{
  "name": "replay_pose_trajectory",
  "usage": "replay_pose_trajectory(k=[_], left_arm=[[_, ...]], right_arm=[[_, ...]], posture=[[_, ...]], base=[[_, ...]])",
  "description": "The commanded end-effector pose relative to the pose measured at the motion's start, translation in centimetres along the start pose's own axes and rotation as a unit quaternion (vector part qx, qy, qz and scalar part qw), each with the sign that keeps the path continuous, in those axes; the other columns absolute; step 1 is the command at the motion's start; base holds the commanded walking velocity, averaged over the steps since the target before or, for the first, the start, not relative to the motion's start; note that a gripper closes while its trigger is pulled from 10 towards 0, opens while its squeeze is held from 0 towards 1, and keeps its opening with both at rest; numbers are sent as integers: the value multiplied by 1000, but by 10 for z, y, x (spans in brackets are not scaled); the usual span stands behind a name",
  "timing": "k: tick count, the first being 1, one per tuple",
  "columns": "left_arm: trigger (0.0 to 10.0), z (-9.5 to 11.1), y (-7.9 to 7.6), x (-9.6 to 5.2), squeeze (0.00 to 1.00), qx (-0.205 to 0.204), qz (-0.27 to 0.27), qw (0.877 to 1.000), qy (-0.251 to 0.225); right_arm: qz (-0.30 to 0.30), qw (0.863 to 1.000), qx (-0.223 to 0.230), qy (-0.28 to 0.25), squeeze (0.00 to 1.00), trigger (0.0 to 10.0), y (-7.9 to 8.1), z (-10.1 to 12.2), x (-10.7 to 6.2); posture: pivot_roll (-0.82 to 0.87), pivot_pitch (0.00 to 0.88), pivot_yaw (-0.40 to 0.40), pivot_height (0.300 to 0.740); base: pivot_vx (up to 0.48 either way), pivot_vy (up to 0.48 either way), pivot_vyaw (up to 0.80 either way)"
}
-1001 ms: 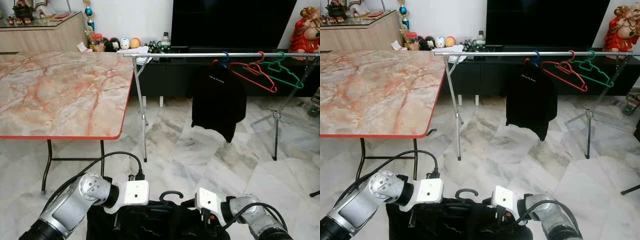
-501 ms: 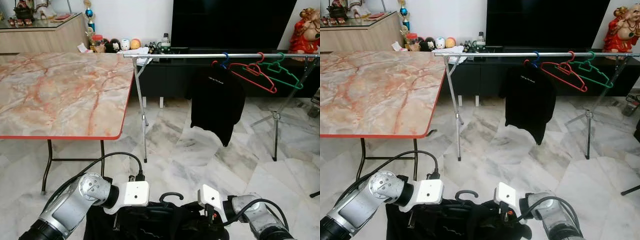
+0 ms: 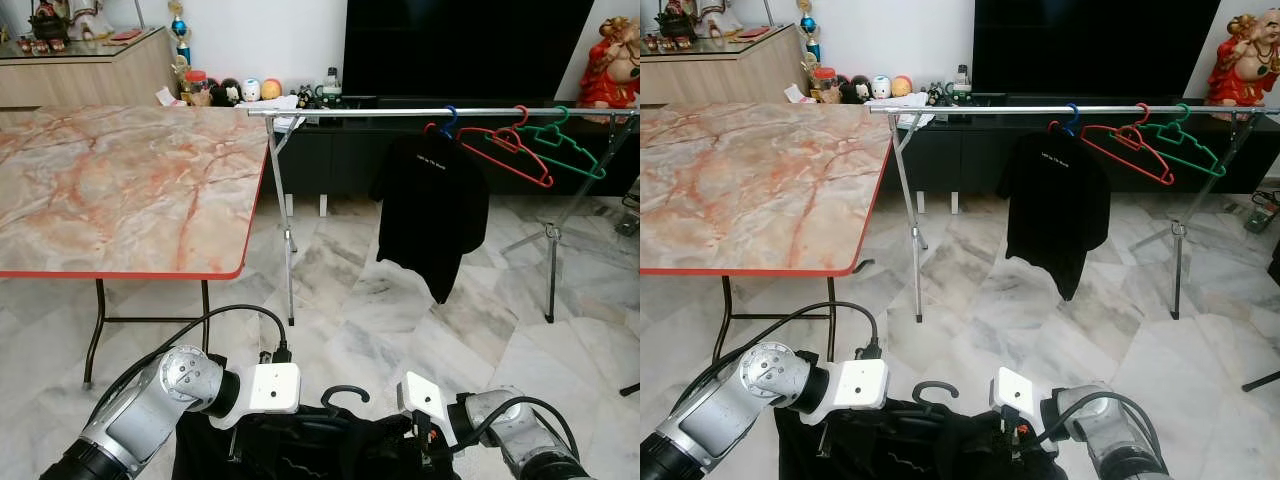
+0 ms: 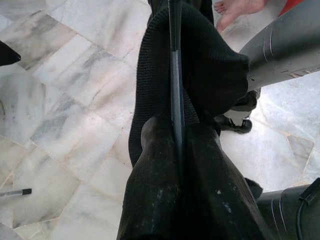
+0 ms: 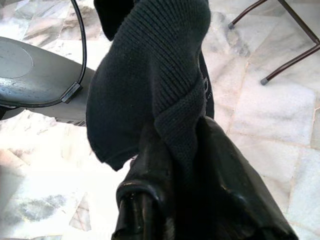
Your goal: Hang hanger
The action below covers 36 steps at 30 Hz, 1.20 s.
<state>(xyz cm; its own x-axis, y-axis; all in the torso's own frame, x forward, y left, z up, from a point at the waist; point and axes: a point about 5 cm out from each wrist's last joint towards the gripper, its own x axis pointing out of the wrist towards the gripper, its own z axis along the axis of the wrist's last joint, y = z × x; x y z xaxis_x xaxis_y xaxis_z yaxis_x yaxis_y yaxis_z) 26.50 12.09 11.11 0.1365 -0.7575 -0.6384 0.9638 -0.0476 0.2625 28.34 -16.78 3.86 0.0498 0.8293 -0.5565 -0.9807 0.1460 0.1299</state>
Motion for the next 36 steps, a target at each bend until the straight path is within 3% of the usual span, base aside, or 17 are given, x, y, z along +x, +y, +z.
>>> replay_pose_trajectory(k=[1, 18, 19, 20, 21, 29, 36], left_arm=[[10000, 7, 1, -2, 0, 12, -2, 1000, -9], [10000, 11, 2, 1, 4, -11, 3, 999, -36], [10000, 11, 2, 1, 745, -14, 2, 999, -39], [10000, 11, 1, 1, 937, -15, 0, 999, -41], [10000, 11, 1, 1, 1000, -19, -3, 999, -42], [10000, 18, -2, 5, 1000, -24, -27, 998, -56], [10000, 18, 0, 8, 1000, -9, -12, 999, -40]], right_arm=[[1, 1000, -13, 2, 0, 0, -4, 7, 0], [3, 1000, -9, -9, 0, 0, -5, 10, 0], [3, 1000, -9, -9, 0, 0, -4, 10, 1], [5, 1000, -10, -9, 0, 0, -4, 10, 1], [8, 1000, -11, -8, 0, 0, -4, 10, 2], [20, 1000, -17, -6, 0, 0, -1, 10, 6], [21, 1000, -18, -10, 0, 0, -2, 13, 6]], posture=[[89, 0, -4, 740], [88, 0, -7, 740], [88, 0, -7, 740], [88, 0, -7, 740], [86, 0, -8, 740], [87, 2, -15, 740], [85, 4, -17, 740]], base=[[0, 0, 0], [0, 0, 0], [0, 0, 0], [0, 0, 0], [0, 0, 0], [0, 0, 0], [0, 0, 0]])
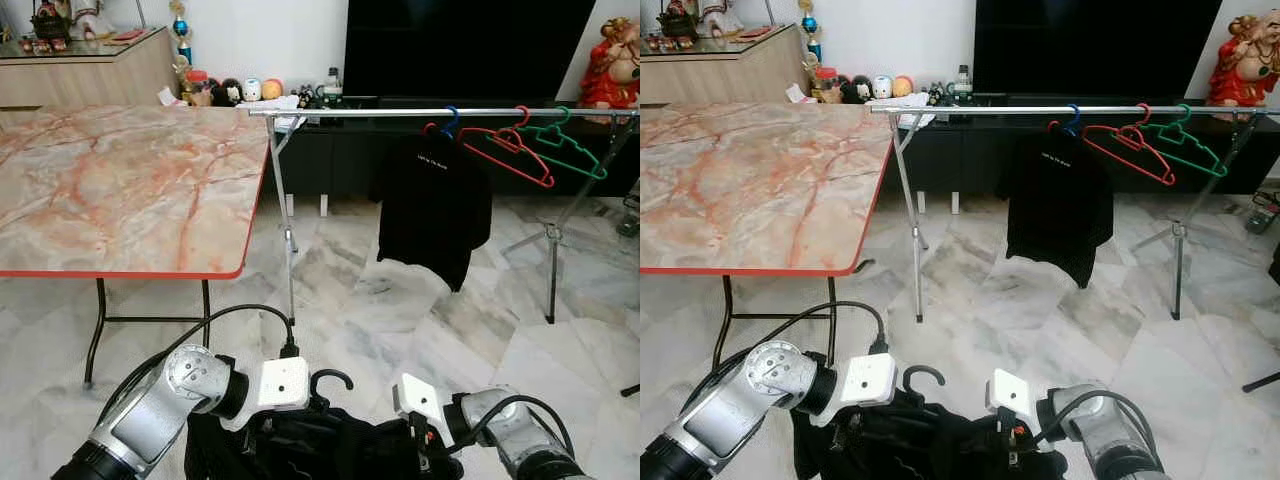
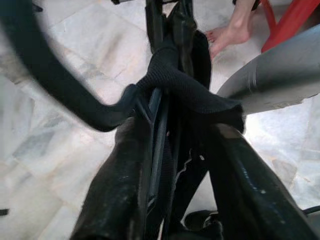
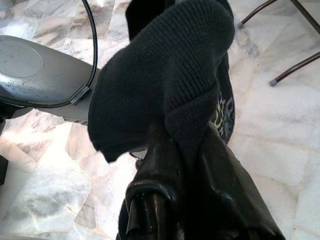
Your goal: Hang hanger
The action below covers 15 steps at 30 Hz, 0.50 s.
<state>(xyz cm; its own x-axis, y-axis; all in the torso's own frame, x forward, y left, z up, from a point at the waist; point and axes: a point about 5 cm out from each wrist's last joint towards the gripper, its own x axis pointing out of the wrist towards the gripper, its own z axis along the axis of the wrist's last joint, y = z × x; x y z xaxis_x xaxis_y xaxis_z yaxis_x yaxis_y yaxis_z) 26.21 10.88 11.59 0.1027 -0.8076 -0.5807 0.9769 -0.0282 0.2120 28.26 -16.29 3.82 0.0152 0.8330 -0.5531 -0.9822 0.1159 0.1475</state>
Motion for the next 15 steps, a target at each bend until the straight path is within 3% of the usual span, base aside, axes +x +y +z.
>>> replay_pose_trajectory(k=[1, 3, 4, 15], left_arm=[[10000, 4, 3, 3, 137, 28, 12, 999, 12], [10000, 3, 6, 3, 137, 30, 26, 999, 18], [10000, 2, 9, 3, 0, 28, 38, 999, 21], [10000, -3, 12, 4, 0, 20, 50, 998, 38]], right_arm=[[3, 1000, -19, -11, 0, 0, -4, 12, 1], [3, 1000, -20, -11, 0, 0, -5, 12, 1], [4, 1000, -21, -12, 0, 0, -5, 13, 1], [2, 999, -33, -22, 0, 0, -7, 20, 1]], posture=[[85, 4, -17, 740], [85, 4, -17, 740], [85, 4, -17, 740], [81, 13, -23, 740]], base=[[0, 0, 0], [0, 0, 0], [0, 0, 0], [0, 0, 0]])
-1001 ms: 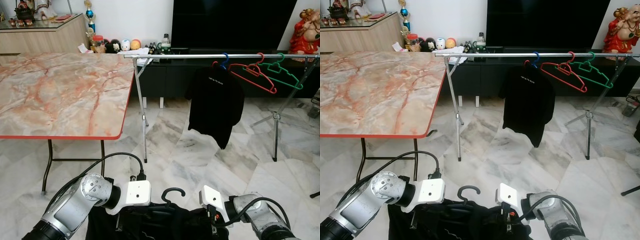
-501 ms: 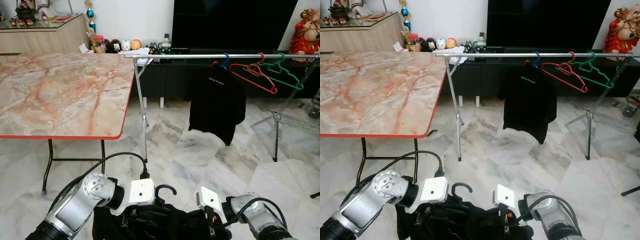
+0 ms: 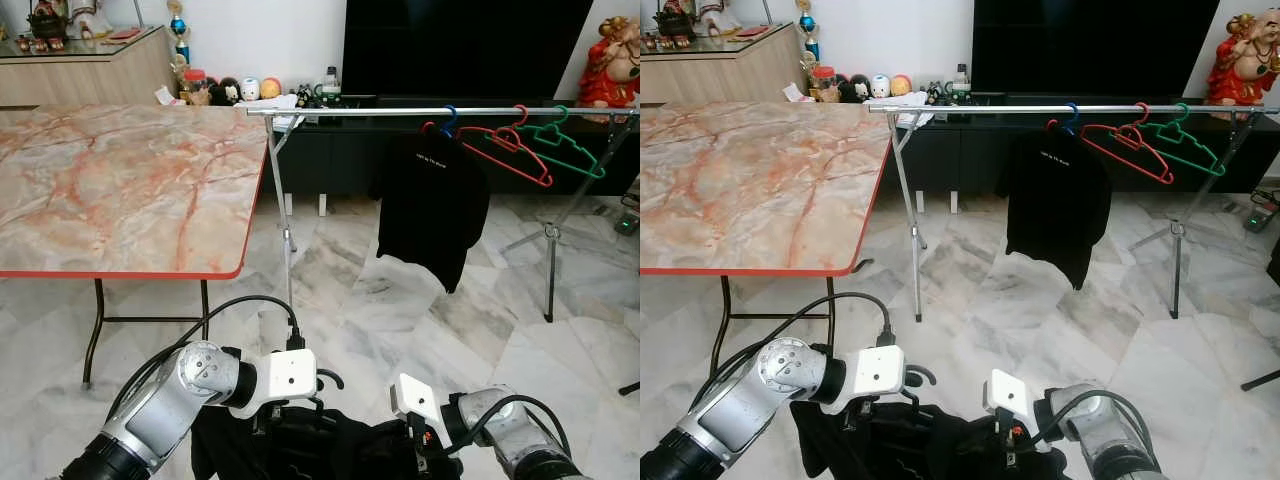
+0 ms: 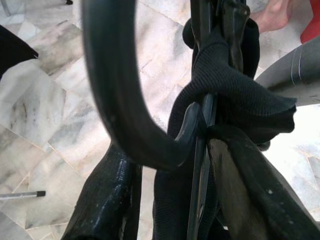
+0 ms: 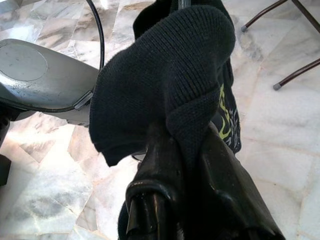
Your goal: Hang hanger
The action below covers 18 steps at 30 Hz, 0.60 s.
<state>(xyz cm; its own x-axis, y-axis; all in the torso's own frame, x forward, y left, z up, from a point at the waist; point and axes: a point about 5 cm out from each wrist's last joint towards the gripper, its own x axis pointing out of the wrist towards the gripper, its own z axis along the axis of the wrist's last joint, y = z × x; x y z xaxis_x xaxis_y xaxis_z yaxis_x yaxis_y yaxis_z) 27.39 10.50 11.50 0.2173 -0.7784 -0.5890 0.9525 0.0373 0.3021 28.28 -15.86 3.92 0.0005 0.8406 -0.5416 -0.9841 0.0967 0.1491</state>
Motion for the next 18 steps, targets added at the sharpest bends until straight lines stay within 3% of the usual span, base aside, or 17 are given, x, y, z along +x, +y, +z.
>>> replay_pose_trajectory(k=[1, 8, 12, 18], left_arm=[[10000, -4, 0, 0, 0, 3, -7, 1000, 18], [10000, -12, -2, 0, 0, -11, -8, 999, 34], [10000, -17, -1, 0, 0, -35, 8, 999, 26], [10000, -12, 6, 1, 0, -35, 28, 999, 11]], right_arm=[[-6, 999, -29, -17, 0, 0, -8, 17, -2], [-23, 998, -40, -33, 0, 0, -13, 25, -6], [-27, 998, -39, -34, 0, 0, -14, 26, -8], [-28, 998, -39, -36, 0, 0, -14, 26, -8]], posture=[[81, 13, -24, 740], [80, 13, -26, 740], [77, 15, -29, 740], [79, 18, -32, 740]], base=[[0, 0, 0], [0, 0, 0], [0, 0, 0], [0, 0, 0]])
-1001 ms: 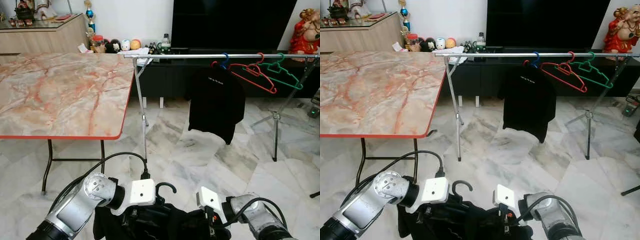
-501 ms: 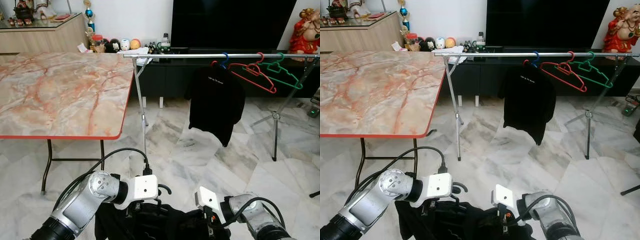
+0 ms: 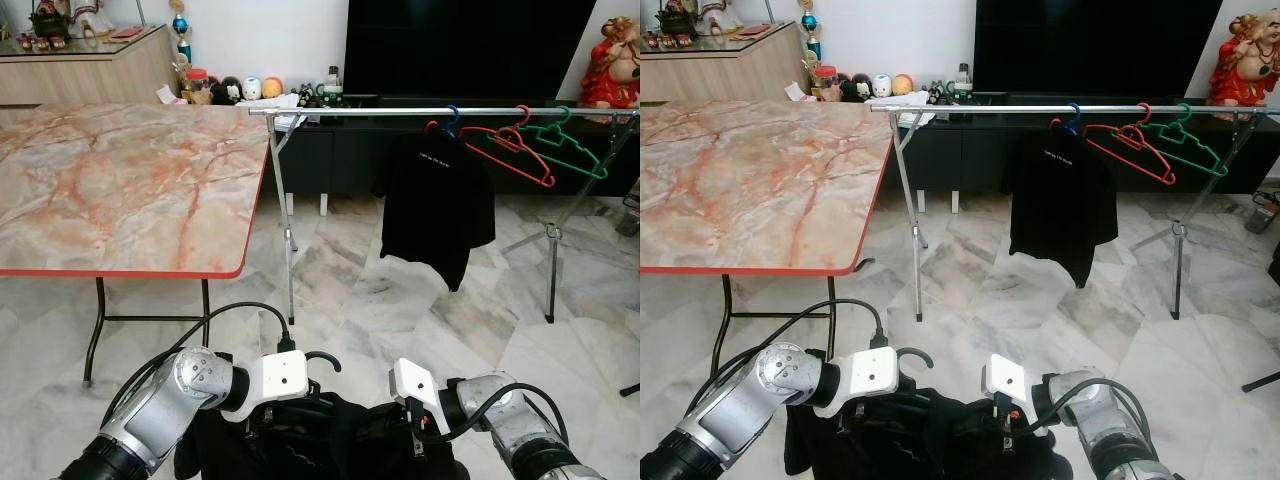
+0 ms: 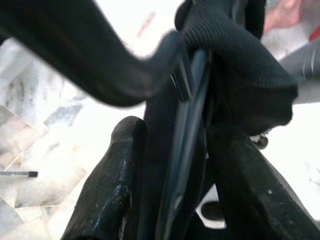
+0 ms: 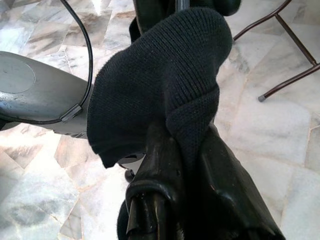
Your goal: Hang hanger
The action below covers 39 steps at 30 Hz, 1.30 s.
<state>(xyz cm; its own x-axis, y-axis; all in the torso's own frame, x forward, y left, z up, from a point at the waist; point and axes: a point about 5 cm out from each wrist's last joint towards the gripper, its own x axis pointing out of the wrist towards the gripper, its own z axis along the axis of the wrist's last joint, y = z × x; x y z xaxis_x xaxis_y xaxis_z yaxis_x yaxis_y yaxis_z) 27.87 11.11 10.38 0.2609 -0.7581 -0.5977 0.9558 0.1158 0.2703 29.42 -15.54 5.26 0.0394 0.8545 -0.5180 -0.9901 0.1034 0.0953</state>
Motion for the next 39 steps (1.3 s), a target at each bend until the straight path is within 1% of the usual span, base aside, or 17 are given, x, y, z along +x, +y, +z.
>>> replay_pose_trajectory(k=[1, 4, 5, 6, 7, 13, 14, 16, 18, 19, 20, 21, 23, 24, 31, 37, 39], left_arm=[[10000, 1, 4, -2, 0, 2, 7, 1000, -3], [10000, 4, 6, -2, 0, 3, 7, 1000, -8], [6627, 5, 6, -2, 0, 3, 6, 1000, -10], [4824, 5, 6, -1, 0, 3, 6, 1000, -11], [3961, 5, 6, -1, 0, 2, 4, 1000, -12], [3373, 3, 2, -2, 0, 14, -13, 1000, 6], [2353, 2, 1, -2, 0, 17, -14, 1000, 9], [2353, 2, 1, -1, 0, 18, -14, 1000, 11], [510, 3, 0, -1, 0, 14, -17, 1000, 8], [1294, 3, 0, 0, 0, 16, -18, 1000, 8], [3137, 2, -1, 0, 0, 16, -20, 1000, 11], [3137, 2, -1, 0, 0, 16, -20, 1000, 11], [8235, 3, -3, 1, 0, 17, -26, 999, 11], [9843, 4, -4, 3, 0, 16, -27, 999, 9], [9451, 5, -4, 5, 0, 18, -25, 999, 7], [10000, 7, -7, 7, 0, 16, -35, 999, 4], [9137, 7, -7, 7, 0, 15, -35, 999, 4]], right_arm=[[-11, 1000, -17, -20, 0, 0, -6, 11, -3], [-9, 1000, -15, -20, 0, 0, -5, 11, -2], [-8, 1000, -15, -19, 0, 0, -5, 10, -2], [-8, 1000, -14, -18, 0, 0, -4, 9, -2], [-8, 1000, -14, -18, 0, 0, -4, 9, -1], [-8, 1000, -16, -18, 0, 0, -4, 10, -1], [-8, 1000, -16, -18, 0, 0, -5, 10, -1], [-8, 1000, -16, -18, 0, 0, -5, 10, -1], [-9, 1000, -17, -19, 0, 0, -5, 11, 0], [-9, 1000, -17, -19, 0, 0, -5, 11, 0], [-9, 1000, -18, -19, 0, 0, -5, 12, 0], [-9, 1000, -18, -19, 0, 0, -5, 12, 0], [-10, 1000, -18, -20, 0, 0, -5, 12, 1], [-9, 1000, -19, -22, 0, 0, -5, 13, 1], [-7, 999, -21, -24, 0, 0, -5, 14, 3], [-8, 999, -21, -27, 0, 0, -5, 15, 4], [-9, 999, -21, -27, 0, 0, -6, 15, 4]], posture=[[79, 18, -32, 740], [79, 18, -32, 740], [78, 16, -30, 740], [78, 16, -30, 740], [80, 16, -30, 740], [79, 13, -28, 740], [79, 13, -28, 740], [79, 13, -28, 740], [80, 7, -27, 740], [80, 6, -26, 740], [80, 6, -26, 740], [80, 6, -26, 740], [77, 1, -26, 740], [77, 1, -26, 740], [76, 4, -27, 740], [77, 7, -28, 740], [79, 7, -29, 740]], base=[[0, 0, 0], [0, 0, 0], [0, 0, 0], [0, 0, 0], [0, 0, 0], [0, 0, 0], [0, 0, 0], [0, 0, 0], [0, 0, 0], [0, 0, 0], [0, 0, 0], [0, 0, 0], [0, 0, 0], [0, 0, 0], [0, 0, 0], [0, 0, 0], [0, 0, 0]])
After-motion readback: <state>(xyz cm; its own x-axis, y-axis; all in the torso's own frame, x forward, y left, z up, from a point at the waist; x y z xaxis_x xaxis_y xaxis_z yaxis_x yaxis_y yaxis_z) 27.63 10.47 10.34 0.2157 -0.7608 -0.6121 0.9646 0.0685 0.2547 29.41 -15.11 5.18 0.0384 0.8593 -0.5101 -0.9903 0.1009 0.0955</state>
